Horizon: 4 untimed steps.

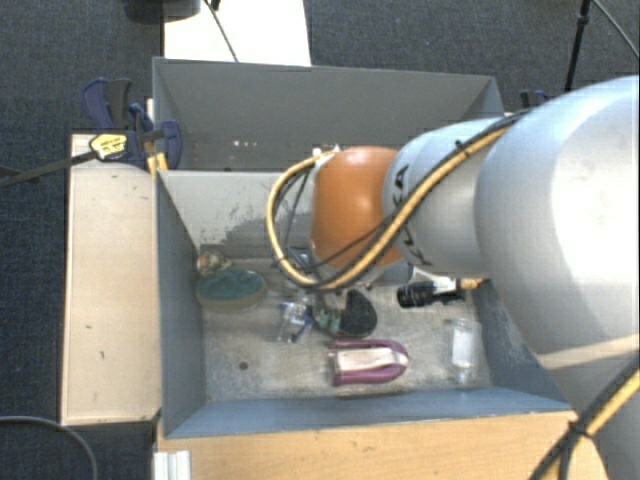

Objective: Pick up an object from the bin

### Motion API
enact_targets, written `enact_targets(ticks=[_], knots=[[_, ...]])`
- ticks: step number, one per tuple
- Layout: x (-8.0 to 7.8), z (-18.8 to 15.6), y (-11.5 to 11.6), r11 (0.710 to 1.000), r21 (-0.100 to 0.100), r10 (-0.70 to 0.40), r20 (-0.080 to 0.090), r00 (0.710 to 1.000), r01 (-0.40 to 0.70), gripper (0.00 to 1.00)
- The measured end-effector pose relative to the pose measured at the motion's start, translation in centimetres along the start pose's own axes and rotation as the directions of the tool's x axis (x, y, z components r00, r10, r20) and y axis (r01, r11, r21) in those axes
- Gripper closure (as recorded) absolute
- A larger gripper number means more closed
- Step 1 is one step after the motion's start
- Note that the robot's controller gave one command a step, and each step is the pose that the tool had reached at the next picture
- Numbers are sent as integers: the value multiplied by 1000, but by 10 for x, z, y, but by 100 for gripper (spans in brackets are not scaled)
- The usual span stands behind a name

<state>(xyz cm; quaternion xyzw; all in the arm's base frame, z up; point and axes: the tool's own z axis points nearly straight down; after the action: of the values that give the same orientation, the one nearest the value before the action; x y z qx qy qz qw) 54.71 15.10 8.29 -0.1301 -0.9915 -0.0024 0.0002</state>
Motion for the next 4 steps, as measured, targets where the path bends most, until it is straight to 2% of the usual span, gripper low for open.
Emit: enact_targets(ticks=[1,2,3,4], knots=[[14,-100,-11,877,4,-480,7,877,480,100],[15,-98,-11,879,4,-476,2,879,476,0],[4,-17,-84,879,5,-476,5,879,476,0],[-6,-3,-123,727,-1,-686,19,727,686,0]])
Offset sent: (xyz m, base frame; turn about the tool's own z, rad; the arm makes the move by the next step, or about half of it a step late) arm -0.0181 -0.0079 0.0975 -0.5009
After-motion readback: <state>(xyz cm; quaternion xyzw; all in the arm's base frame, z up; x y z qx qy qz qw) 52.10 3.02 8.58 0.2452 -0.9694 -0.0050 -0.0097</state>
